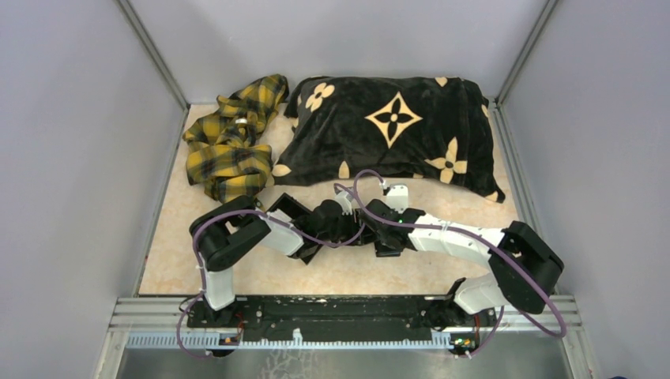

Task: Put the credit cards into the card holder
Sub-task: Close the card holder at the center of the board.

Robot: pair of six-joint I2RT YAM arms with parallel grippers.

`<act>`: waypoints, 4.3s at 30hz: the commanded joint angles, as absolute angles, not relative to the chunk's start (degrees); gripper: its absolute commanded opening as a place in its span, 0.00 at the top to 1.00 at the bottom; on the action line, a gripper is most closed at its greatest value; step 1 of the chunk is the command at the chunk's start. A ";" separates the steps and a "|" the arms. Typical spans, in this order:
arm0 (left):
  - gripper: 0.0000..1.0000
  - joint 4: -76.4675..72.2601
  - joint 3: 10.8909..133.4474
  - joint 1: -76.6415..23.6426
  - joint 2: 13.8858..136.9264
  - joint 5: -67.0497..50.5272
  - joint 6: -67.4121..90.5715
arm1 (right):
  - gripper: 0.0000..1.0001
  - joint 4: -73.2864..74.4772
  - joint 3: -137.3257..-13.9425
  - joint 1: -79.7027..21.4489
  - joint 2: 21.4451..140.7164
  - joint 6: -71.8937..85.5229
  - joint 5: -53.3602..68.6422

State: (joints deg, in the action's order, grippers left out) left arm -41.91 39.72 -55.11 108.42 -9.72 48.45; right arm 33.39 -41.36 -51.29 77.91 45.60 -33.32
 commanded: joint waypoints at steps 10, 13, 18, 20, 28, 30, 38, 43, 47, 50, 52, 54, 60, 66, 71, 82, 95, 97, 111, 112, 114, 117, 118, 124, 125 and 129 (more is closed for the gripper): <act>0.55 -29.59 37.29 -54.95 114.18 -8.46 46.33 | 1.00 32.31 -45.02 -52.08 79.61 43.93 -33.90; 0.56 -30.32 37.01 -54.98 114.66 -8.72 46.54 | 1.00 32.30 -45.70 -52.08 80.08 43.52 -33.68; 0.57 -30.91 36.61 -54.93 114.94 -8.87 46.66 | 1.00 32.50 -46.05 -52.27 80.62 43.33 -33.93; 0.58 -31.14 36.56 -54.93 115.10 -8.90 46.63 | 1.00 32.71 -46.26 -52.46 80.61 43.34 -34.06; 0.60 -31.55 36.48 -54.93 115.14 -9.22 46.63 | 1.00 32.74 -46.49 -52.47 82.15 43.18 -33.54; 0.60 -31.60 36.46 -54.93 115.18 -9.28 46.59 | 1.00 32.76 -46.70 -52.56 82.28 43.15 -33.40; 0.62 -32.17 36.39 -54.93 115.56 -9.55 46.47 | 1.00 32.85 -47.81 -52.82 83.77 42.74 -33.20; 0.64 -32.51 36.13 -54.85 115.73 -9.66 46.41 | 1.00 32.61 -48.28 -53.04 84.91 42.54 -32.88; 0.65 -33.08 35.88 -54.85 115.92 -9.85 46.54 | 1.00 32.55 -48.40 -53.01 86.02 42.37 -32.50; 0.65 -33.46 35.75 -54.90 116.13 -10.01 46.57 | 1.00 32.27 -48.19 -53.17 86.84 42.43 -31.94; 0.65 -33.73 35.67 -54.80 116.34 -10.07 46.56 | 1.00 32.02 -47.94 -53.29 87.27 42.49 -31.57; 0.65 -33.90 35.68 -54.76 116.45 -10.11 46.62 | 1.00 31.80 -47.50 -53.48 87.56 42.77 -31.24; 0.66 -34.28 35.68 -54.67 116.85 -10.33 46.59 | 1.00 30.33 -46.14 -54.22 89.25 43.57 -29.88; 0.66 -34.53 35.47 -54.67 116.98 -10.45 46.80 | 1.00 28.13 -45.19 -54.96 91.95 44.21 -28.34; 0.67 -34.90 35.29 -54.62 117.22 -10.54 46.81 | 1.00 26.81 -45.59 -56.19 94.12 44.69 -27.51; 0.73 -36.47 34.98 -54.58 118.20 -11.30 47.27 | 1.00 24.82 -47.10 -60.56 102.22 46.98 -25.77; 0.78 -36.74 34.88 -54.60 118.09 -11.73 47.73 | 1.00 19.59 -44.29 -67.05 106.90 55.31 -22.41; 0.78 -36.74 34.89 -54.59 118.00 -11.76 47.93 | 1.00 18.21 -43.61 -67.72 107.74 56.38 -21.61; 0.85 -36.12 35.50 -54.92 118.38 -12.14 48.50 | 1.00 9.39 -43.07 -71.17 115.09 59.36 -16.77; 0.86 -36.19 35.58 -54.93 118.52 -12.25 48.50 | 1.00 9.17 -43.29 -71.41 115.48 59.34 -16.44; 0.86 -36.46 35.68 -55.01 118.94 -12.42 48.68 | 1.00 8.00 -43.20 -71.58 116.15 59.42 -15.39; 0.87 -36.56 35.85 -54.98 119.33 -12.58 48.68 | 1.00 7.50 -43.05 -71.90 117.06 60.07 -14.82; 0.87 -36.52 35.80 -55.01 119.34 -12.60 48.67 | 1.00 7.12 -42.72 -71.90 117.20 60.23 -14.56; 0.83 -35.90 35.36 -55.04 118.36 -11.81 48.67 | 0.91 10.19 -42.82 -72.45 115.08 61.00 -17.47; 0.79 -35.60 35.15 -55.02 117.89 -11.30 48.81 | 0.86 12.15 -43.29 -72.47 113.88 60.92 -19.09; 0.65 -33.30 35.21 -55.02 115.88 -9.68 48.59 | 0.73 16.98 -44.63 -72.51 107.67 59.85 -24.28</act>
State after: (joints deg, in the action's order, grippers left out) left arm -54.08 37.04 -53.98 113.69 -12.21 51.37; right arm 34.00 -47.59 -68.95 103.48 52.58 -64.88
